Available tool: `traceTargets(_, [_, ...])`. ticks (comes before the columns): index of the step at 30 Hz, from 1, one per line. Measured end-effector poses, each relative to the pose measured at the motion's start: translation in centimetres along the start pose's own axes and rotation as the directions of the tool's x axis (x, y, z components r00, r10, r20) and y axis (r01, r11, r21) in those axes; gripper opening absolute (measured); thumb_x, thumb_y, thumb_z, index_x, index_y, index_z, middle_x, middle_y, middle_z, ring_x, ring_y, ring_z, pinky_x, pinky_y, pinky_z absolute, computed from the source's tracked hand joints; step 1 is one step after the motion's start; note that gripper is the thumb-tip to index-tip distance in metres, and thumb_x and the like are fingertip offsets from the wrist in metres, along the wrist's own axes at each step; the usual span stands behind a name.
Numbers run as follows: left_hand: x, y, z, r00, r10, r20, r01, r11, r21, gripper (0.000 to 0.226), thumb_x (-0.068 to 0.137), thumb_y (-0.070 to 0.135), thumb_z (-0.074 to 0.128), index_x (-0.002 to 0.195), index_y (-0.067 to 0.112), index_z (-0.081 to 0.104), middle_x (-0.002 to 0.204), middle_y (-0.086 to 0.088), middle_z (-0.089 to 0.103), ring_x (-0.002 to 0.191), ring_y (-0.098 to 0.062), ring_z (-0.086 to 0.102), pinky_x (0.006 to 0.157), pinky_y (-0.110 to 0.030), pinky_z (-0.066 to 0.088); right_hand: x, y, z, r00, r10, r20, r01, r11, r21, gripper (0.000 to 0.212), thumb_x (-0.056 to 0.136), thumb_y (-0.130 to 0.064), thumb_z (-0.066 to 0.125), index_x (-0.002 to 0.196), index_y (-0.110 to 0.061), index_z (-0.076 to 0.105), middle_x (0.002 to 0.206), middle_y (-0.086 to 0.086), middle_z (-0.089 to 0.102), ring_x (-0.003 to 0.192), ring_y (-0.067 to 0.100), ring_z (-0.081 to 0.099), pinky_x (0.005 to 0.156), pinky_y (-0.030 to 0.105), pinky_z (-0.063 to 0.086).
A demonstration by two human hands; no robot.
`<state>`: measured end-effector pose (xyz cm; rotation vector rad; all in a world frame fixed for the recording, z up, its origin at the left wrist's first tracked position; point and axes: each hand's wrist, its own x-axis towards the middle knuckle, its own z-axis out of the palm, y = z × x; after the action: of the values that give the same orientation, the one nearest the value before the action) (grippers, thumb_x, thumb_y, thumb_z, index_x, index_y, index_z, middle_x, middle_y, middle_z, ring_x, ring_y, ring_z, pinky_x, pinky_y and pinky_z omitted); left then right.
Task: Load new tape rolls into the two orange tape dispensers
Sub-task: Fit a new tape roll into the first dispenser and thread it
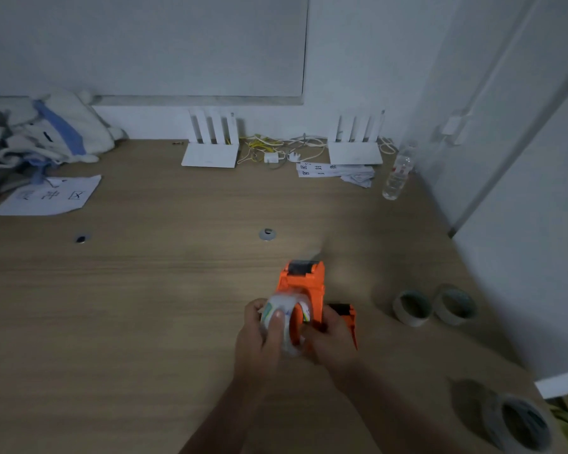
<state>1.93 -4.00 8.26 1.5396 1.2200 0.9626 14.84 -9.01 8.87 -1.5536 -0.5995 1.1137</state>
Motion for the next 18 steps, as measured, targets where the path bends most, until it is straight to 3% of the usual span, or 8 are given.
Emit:
traceTargets(2, [0.1, -1.7, -0.2, 0.999, -0.038, 0.026, 0.035, 0.995, 0.099, 0.042, 0.084, 0.058, 0.04, 0.111, 0.029, 0.052, 0.093, 0.005, 0.071, 0.086, -0.015, 0.069, 0.076, -0.033, 0.054, 0.6, 1.5, 0.2, 0.998, -0.003, -0.058, -0.005, 0.991, -0.132, 0.01, 0.083, -0.015, 0.074, 0.092, -0.015, 0.072, 0.074, 0.0, 0.074, 0.065, 0.013, 0.068, 0.052, 0.024, 0.053])
traceTargets(5, [0.7, -3.5, -0.3, 0.989, -0.13, 0.066, 0.119, 0.982, 0.143, 0.045, 0.086, 0.055, 0.035, 0.111, 0.026, 0.058, 0.103, 0.001, 0.069, 0.098, -0.021, 0.066, 0.089, -0.042, 0.052, 2.1, 3.9, 0.3, 0.988, -0.012, -0.154, -0.052, 0.913, -0.405, 0.025, 0.073, -0.026, 0.077, 0.094, -0.016, 0.068, 0.083, 0.003, 0.074, 0.078, 0.022, 0.07, 0.063, 0.035, 0.056])
traceTargets(9, [1.7, -4.7, -0.4, 0.955, -0.216, 0.202, 0.178, 0.965, 0.193, 0.046, 0.084, 0.054, 0.045, 0.113, 0.024, 0.064, 0.106, 0.006, 0.07, 0.099, -0.013, 0.066, 0.09, -0.037, 0.053, 3.1, 4.8, 1.0, 0.979, 0.025, -0.201, -0.143, 0.787, -0.6, 0.036, 0.073, -0.022, 0.074, 0.104, -0.008, 0.061, 0.098, 0.011, 0.07, 0.093, 0.032, 0.066, 0.068, 0.032, 0.042])
traceTargets(11, [2.4, -6.1, -0.5, 0.944, -0.213, 0.251, 0.15, 0.957, 0.249, 0.056, 0.072, 0.059, 0.052, 0.115, 0.024, 0.063, 0.101, 0.009, 0.07, 0.092, -0.007, 0.066, 0.084, -0.031, 0.054, 3.5, 5.1, 1.5, 0.975, 0.05, -0.216, -0.18, 0.746, -0.641, 0.038, 0.075, -0.023, 0.073, 0.105, -0.006, 0.059, 0.105, 0.013, 0.07, 0.099, 0.034, 0.065, 0.07, 0.032, 0.041])
traceTargets(15, [3.6, -10.5, -0.1, 0.919, -0.26, 0.295, 0.122, 0.902, 0.414, 0.07, 0.07, 0.059, 0.051, 0.125, 0.015, 0.061, 0.111, -0.008, 0.073, 0.102, -0.029, 0.067, 0.082, -0.031, 0.05, 4.4, 6.2, 2.6, 0.969, 0.067, -0.24, -0.217, 0.696, -0.684, 0.036, 0.076, -0.022, 0.07, 0.104, -0.005, 0.056, 0.108, 0.015, 0.067, 0.104, 0.034, 0.063, 0.07, 0.031, 0.04])
traceTargets(18, [3.5, -9.9, -0.1, 0.918, -0.28, 0.282, 0.149, 0.9, 0.41, 0.075, 0.064, 0.06, 0.045, 0.123, 0.016, 0.062, 0.111, -0.01, 0.072, 0.102, -0.028, 0.066, 0.075, -0.022, 0.039, 4.7, 6.8, 3.4, 0.962, 0.084, -0.26, -0.249, 0.66, -0.709, 0.039, 0.079, -0.024, 0.068, 0.108, -0.005, 0.052, 0.114, 0.015, 0.064, 0.109, 0.034, 0.061, 0.076, 0.034, 0.044])
